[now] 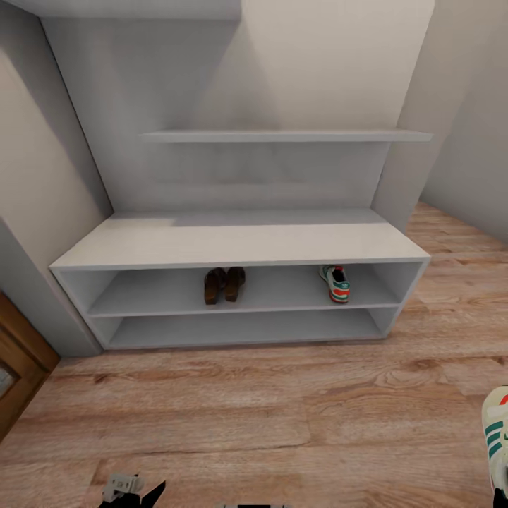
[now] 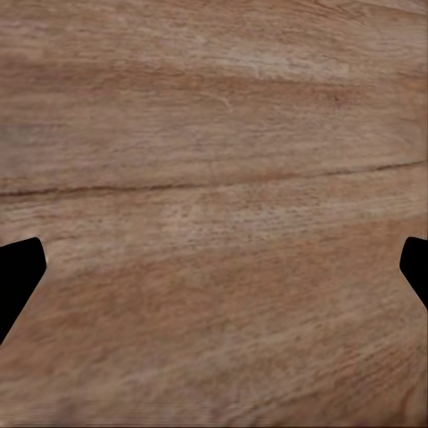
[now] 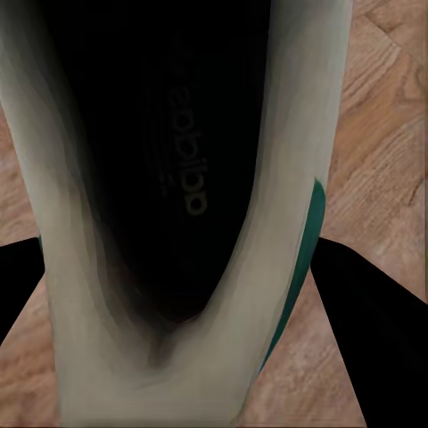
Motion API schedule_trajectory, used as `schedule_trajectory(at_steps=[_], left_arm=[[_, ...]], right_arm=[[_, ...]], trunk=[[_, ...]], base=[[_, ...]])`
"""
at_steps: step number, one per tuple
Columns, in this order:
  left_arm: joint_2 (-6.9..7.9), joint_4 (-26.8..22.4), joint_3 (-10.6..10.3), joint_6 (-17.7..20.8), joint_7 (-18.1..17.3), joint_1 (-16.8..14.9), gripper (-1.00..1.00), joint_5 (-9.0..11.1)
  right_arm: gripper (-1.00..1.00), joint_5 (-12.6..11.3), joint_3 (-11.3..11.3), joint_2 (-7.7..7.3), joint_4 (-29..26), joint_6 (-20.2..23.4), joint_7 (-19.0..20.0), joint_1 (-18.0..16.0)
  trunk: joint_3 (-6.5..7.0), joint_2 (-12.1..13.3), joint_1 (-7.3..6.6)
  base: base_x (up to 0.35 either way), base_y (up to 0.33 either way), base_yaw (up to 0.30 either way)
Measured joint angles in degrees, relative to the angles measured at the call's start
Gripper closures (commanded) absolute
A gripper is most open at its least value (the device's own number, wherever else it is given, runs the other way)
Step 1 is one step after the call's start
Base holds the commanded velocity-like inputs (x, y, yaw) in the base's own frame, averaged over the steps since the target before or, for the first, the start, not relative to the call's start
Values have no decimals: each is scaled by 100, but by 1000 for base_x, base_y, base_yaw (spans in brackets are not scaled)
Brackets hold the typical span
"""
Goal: Pick up the two gym shoes and the two sandals from the corridor floor and place them onto the hallstand (shoe rack) in the corridor, making sure they are on the rack and not on the floor. Arrange them so the two gym shoes are next to each other and the two sandals are next to each other.
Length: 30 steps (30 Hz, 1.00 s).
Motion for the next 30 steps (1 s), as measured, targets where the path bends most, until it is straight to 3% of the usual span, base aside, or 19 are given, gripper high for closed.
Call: schedule_trajectory(at_steps=[8,23,27,29,30], left_arm=[[7,-16,5,0,-6,0,-100,-3],[9,-22,12,5,-1,1,-100,-3],[1,-27,12,1,-6,0,-100,9],[7,-35,8,-4,-30,0,-100,7],[28,-38,6,-9,-51,1,-100,8]], right_arm=[[100,-1,0,0,-3,3,0,0],[100,-2,1,0,-31,1,0,0],[100,3,11,2,2,3,6,0],[100,6,108,40,10,6,13,0],[100,8,272,104,14,7,18,1]], trunk=[[0,0,0],[0,0,2],[0,0,0],[0,0,-1],[0,0,-1]], base=[[-50,26,0],[-263,179,0],[-51,44,0],[-6,5,0],[-4,3,0]])
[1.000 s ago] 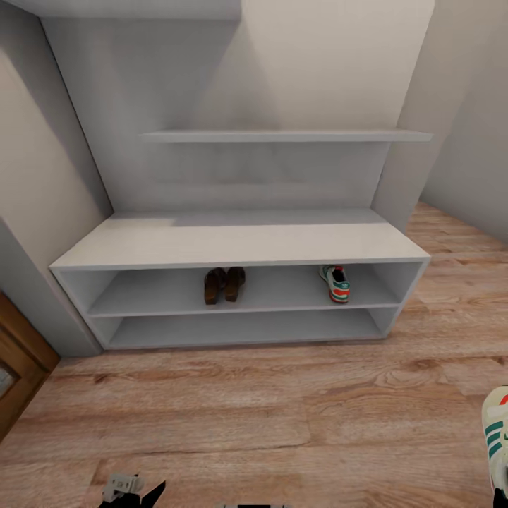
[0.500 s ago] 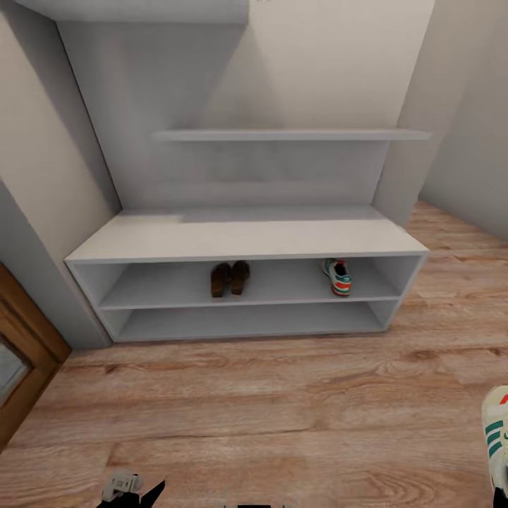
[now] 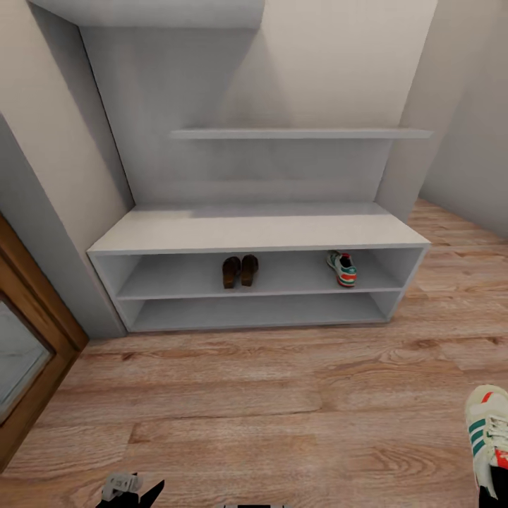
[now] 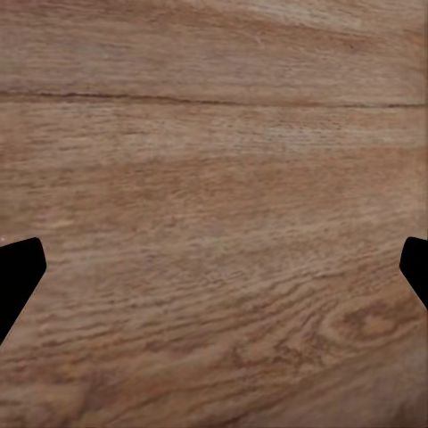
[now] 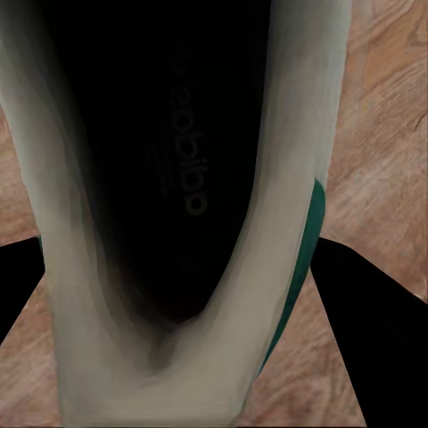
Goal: Pick up the two gym shoes and the two sandals from the corridor floor and place them onto the hallstand (shoe rack) in the corridor, making sure they are on the rack and not on the floor. Arrange them so the two gym shoes are next to each other and the two sandals are next to each other.
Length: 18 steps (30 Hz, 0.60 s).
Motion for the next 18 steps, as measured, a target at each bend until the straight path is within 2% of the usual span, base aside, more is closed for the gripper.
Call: schedule_trajectory(at_steps=[3,4,6,7,10,11,15,16,18], left_arm=[[77,8,-6,-25,-51,4,-100,3],[140,24,-6,-66,-103,5,-100,7],[199,45,-5,-118,-162,6,-100,10],[248,63,-5,-162,-224,6,-100,12],[300,81,-5,-208,-329,8,-100,10],[320,88,-5,-225,-405,14,-100,6],[343,83,-5,-249,-552,61,-100,5],[347,67,-5,-258,-606,81,-100,7],[348,53,-4,-270,-646,97,-100,10]], right_arm=[[100,-1,378,125,2,4,2,0],[100,-2,698,212,1,6,3,0],[100,-3,1060,312,-8,11,0,0],[100,-8,1437,400,-23,21,-7,0],[100,-14,1981,539,-47,76,-19,0],[100,-18,2282,625,-58,177,-25,-5],[100,-31,2657,853,-71,587,-31,-108],[100,-43,2757,976,-124,892,-28,-232],[100,-35,2817,1121,-223,1248,-32,-405]], trunk=[[0,0,0],[0,0,0],[0,0,0],[0,0,0],[0,0,0],[0,0,0],[0,0,0],[1,0,0],[1,0,0]], base=[[-2,2,0],[-1,1,0],[0,0,0],[0,0,0],[0,0,0],[0,0,0],[0,0,0],[0,0,0],[0,0,0]])
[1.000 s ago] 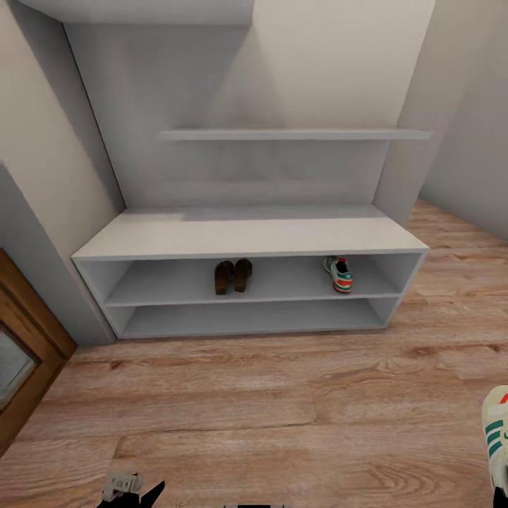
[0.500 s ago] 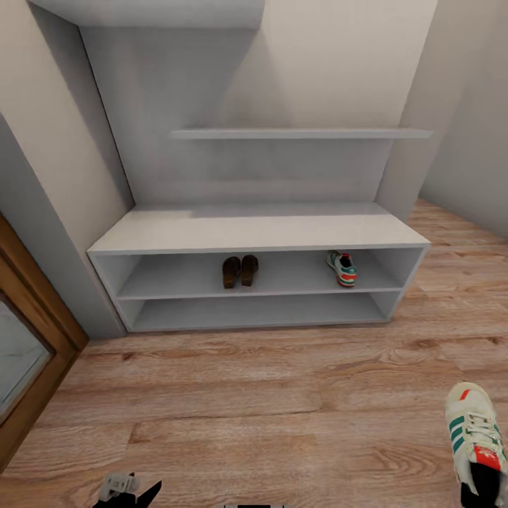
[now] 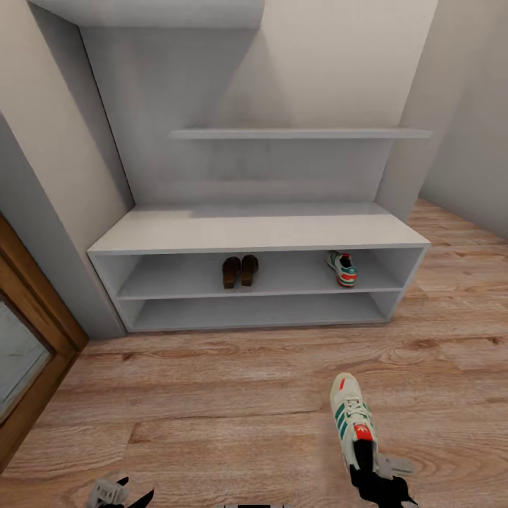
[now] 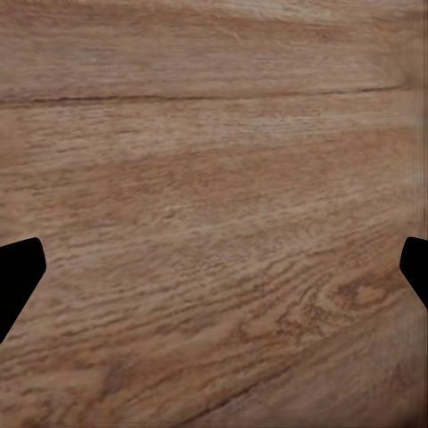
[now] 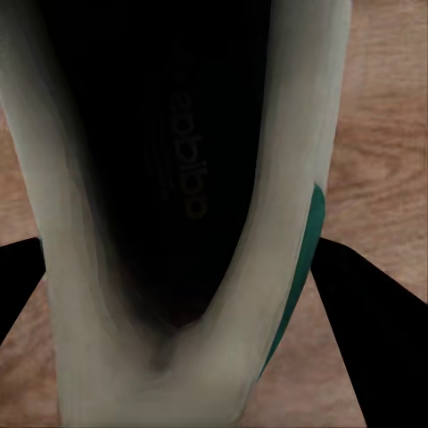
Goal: Pick up the two gym shoes and the two sandals from the corridor floor and place them onto the hallstand (shoe rack) in the corridor, making sure they are on the rack and not on the floor. Arrange them so the two gym shoes are next to each other and the two sandals are next to each other.
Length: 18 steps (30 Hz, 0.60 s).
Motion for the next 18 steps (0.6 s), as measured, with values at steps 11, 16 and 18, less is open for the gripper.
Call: schedule_trajectory(at_steps=[11,16,18], left_arm=[[-6,-12,-8,-185,-230,32,-100,-8],[-14,-7,-15,-202,-286,34,-100,-25],[-15,-6,-17,-205,-300,34,-100,-34]], right_arm=[[100,26,142,996,-268,1821,-779,-1455],[100,43,159,1296,-271,1960,-1648,-1895],[100,49,162,1343,-281,2015,-1881,-2225]], trunk=[[1,0,0],[1,0,0],[0,0,0]], base=[[0,0,0],[0,0,0],[0,0,0]])
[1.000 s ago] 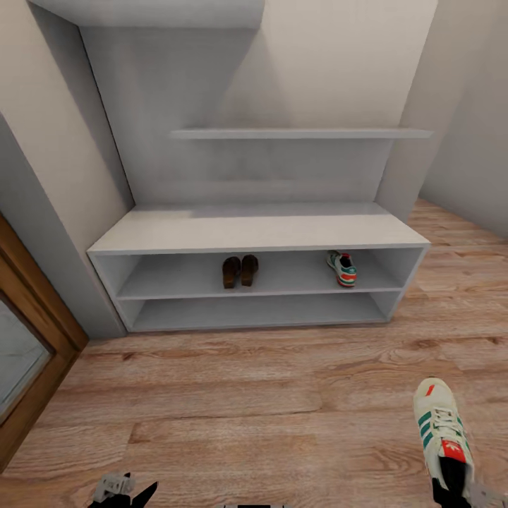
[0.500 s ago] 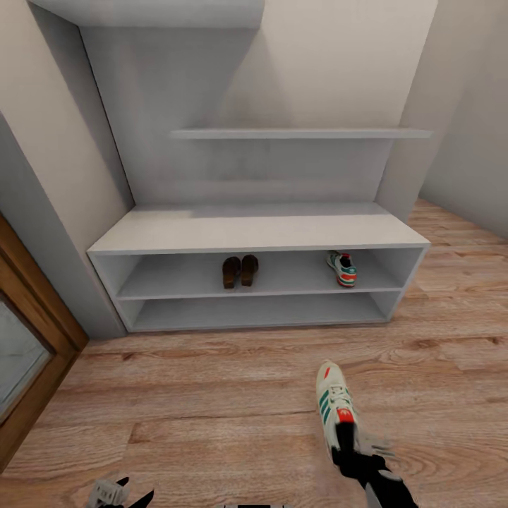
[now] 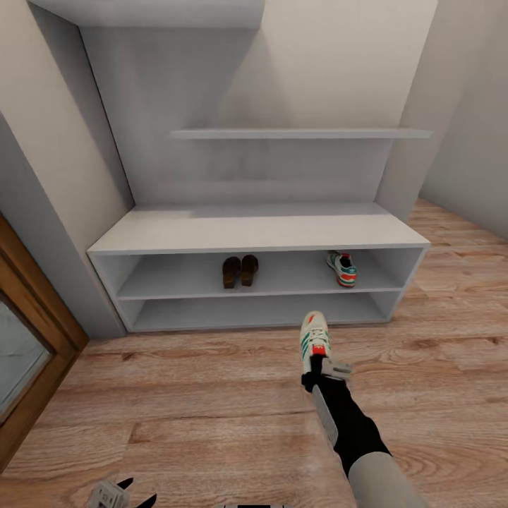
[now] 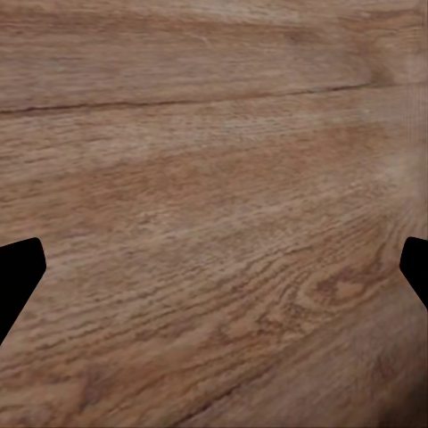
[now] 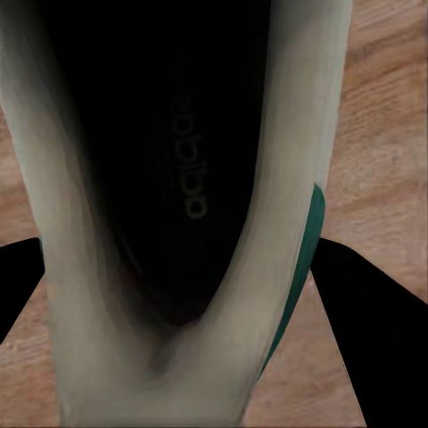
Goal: Pick up the two gym shoes and the two sandals from the corridor floor and place them onto the hallstand (shoe rack) in the corridor, making sure they are on the rack and not on the floor. Arrange them so the two gym shoes are next to each other and the two sandals are next to each other.
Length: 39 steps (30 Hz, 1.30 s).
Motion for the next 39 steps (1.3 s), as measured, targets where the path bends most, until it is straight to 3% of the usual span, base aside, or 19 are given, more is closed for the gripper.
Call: schedule_trajectory(at_steps=[4,7,9,12,16,28,39], left_arm=[[-4,1,-8,-1,-6,0,-100,-10],[-6,0,-21,-1,-7,0,-100,-14],[-9,17,-59,-2,-7,0,-100,-30],[-11,23,-64,-1,-7,1,-100,-38],[-23,31,-70,3,-6,0,-100,-44],[-8,17,-63,8,0,0,-100,-42],[-9,20,-71,8,-7,0,-100,-40]], right_arm=[[100,-14,2,0,7,291,-98,-452],[100,-24,0,0,2,427,-114,-603],[100,25,-2,0,-42,519,-310,-1049],[100,8,-6,-1,6,522,-648,-1107],[100,-23,-4,0,-4,508,-794,-1113],[100,-11,2,0,16,503,-834,-1115],[100,-5,-1,0,149,502,-836,-1115]], trunk=[[0,0,0],[0,0,0],[0,0,0],[-1,0,0],[-1,0,0],[-1,0,0],[-1,0,0]], base=[[0,0,0],[0,0,0],[0,0,0],[0,0,0],[0,0,0],[10,0,0],[153,-64,0]])
